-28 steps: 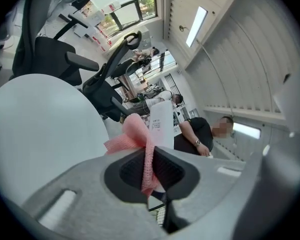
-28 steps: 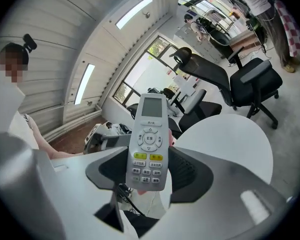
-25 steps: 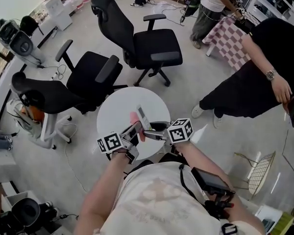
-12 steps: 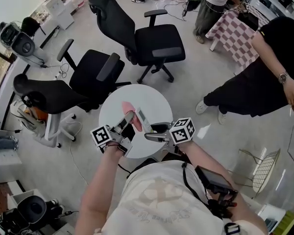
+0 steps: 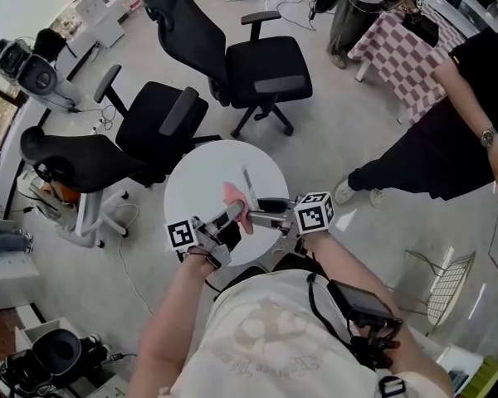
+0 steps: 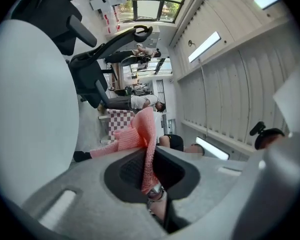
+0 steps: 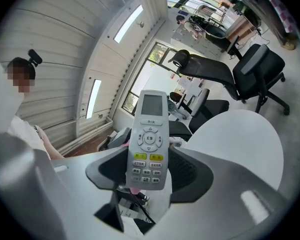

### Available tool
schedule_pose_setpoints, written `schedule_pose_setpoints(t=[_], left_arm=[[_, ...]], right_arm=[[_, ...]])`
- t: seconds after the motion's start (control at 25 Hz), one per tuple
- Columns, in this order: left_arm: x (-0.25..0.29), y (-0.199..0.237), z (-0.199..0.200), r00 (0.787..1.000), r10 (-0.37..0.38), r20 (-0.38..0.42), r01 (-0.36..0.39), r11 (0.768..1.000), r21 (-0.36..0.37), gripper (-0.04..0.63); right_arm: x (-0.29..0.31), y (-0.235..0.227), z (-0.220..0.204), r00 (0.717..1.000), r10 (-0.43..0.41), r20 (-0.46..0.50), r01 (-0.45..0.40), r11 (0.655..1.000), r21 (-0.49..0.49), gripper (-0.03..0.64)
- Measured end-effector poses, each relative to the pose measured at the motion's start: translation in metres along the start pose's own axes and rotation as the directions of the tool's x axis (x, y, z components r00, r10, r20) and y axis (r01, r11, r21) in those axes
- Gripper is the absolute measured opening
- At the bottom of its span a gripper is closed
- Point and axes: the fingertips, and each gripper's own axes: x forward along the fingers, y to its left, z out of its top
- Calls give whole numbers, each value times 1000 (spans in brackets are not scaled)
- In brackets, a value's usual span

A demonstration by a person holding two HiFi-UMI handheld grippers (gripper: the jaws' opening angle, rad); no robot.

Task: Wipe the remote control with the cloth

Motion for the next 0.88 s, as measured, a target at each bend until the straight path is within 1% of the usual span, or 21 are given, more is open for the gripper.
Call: schedule_pose_setpoints(t=[0.12, 0.2, 0.32, 0.48, 0.56, 0.64, 0.72, 0.8, 0.88], left_arm=[[11, 0, -8, 999, -42, 11, 43, 998, -50, 26], [17, 1, -11, 998, -61, 17, 62, 996, -71, 26], [19, 6, -15, 998, -66, 10, 67, 994, -90, 26], [20, 20, -35, 999, -30, -24, 27, 993, -118, 26], [21, 27, -43, 999, -23, -28, 19, 990, -142, 26], [26, 34, -53, 999, -14, -47, 7, 988, -153, 26], [34, 41, -65, 996, 7, -89, -20, 989, -144, 28], [35, 49, -74, 991, 56, -120, -72, 989, -127, 28], [26, 61, -76, 988, 121, -94, -133, 982, -135, 28]], right_arm=[[-14, -1, 6, 999, 29, 30, -30, 999, 17, 256], [-21, -2, 7, 998, 47, 51, -49, 998, 34, 256], [-27, -3, 8, 994, 70, 88, -75, 995, 64, 256], [-32, -4, 15, 985, 87, 150, -102, 990, 102, 256], [-36, -11, 18, 981, 72, 180, -94, 989, 118, 256], [-43, -20, 24, 978, 48, 203, -77, 988, 136, 256], [-48, -29, 30, 980, 16, 198, -45, 989, 143, 256], [-45, -41, 32, 986, -11, 168, -14, 990, 144, 256], [-34, -54, 26, 993, -32, 113, 14, 988, 151, 256]])
